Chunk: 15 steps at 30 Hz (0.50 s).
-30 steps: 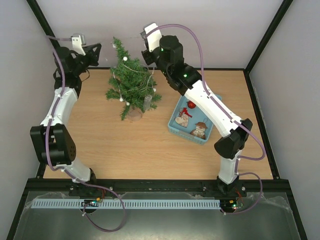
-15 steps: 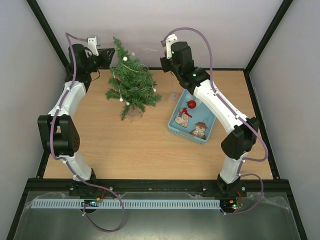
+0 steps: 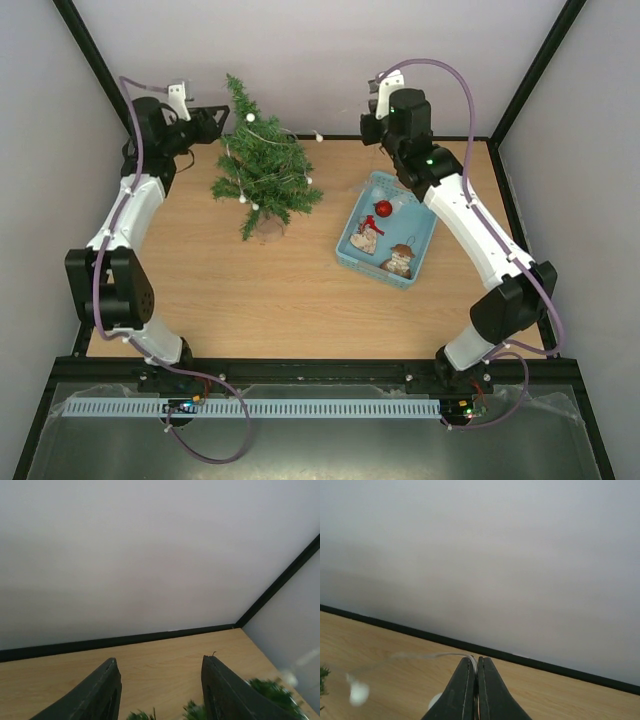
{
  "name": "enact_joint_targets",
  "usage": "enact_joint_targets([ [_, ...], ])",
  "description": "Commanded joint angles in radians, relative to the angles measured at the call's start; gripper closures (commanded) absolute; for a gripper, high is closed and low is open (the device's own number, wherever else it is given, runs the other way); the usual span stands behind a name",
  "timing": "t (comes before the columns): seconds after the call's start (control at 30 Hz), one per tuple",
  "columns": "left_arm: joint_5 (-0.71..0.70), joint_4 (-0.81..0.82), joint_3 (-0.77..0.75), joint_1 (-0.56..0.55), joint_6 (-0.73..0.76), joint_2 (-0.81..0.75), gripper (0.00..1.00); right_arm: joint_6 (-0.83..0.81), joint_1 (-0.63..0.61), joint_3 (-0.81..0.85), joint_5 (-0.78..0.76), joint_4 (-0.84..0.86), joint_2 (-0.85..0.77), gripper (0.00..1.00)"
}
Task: Decorate the small christmas tree
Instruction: Wrap the decoration item around the Christmas tree.
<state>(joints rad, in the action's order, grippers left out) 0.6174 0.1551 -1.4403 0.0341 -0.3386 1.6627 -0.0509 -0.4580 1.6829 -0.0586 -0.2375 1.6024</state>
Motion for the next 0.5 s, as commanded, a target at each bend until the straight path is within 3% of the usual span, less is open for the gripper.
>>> enact_joint_targets([
  [0.0, -0.019, 0.052, 0.095, 0.006, -0.023, -0.114, 0.53, 0.020, 0.000, -0.060, 0.008, 0.040, -0.050, 0.98],
  [0.23, -0.206, -0.066, 0.179, -0.001, -0.078, -0.232, 0.42, 0.018, 0.034, -0.178, 0.061, 0.113, -0.080, 0.98],
  [0.47, -0.285, -0.256, 0.172, -0.003, -0.094, -0.210, 0.41, 0.048, 0.036, -0.189, 0.081, 0.035, -0.049, 0.98],
])
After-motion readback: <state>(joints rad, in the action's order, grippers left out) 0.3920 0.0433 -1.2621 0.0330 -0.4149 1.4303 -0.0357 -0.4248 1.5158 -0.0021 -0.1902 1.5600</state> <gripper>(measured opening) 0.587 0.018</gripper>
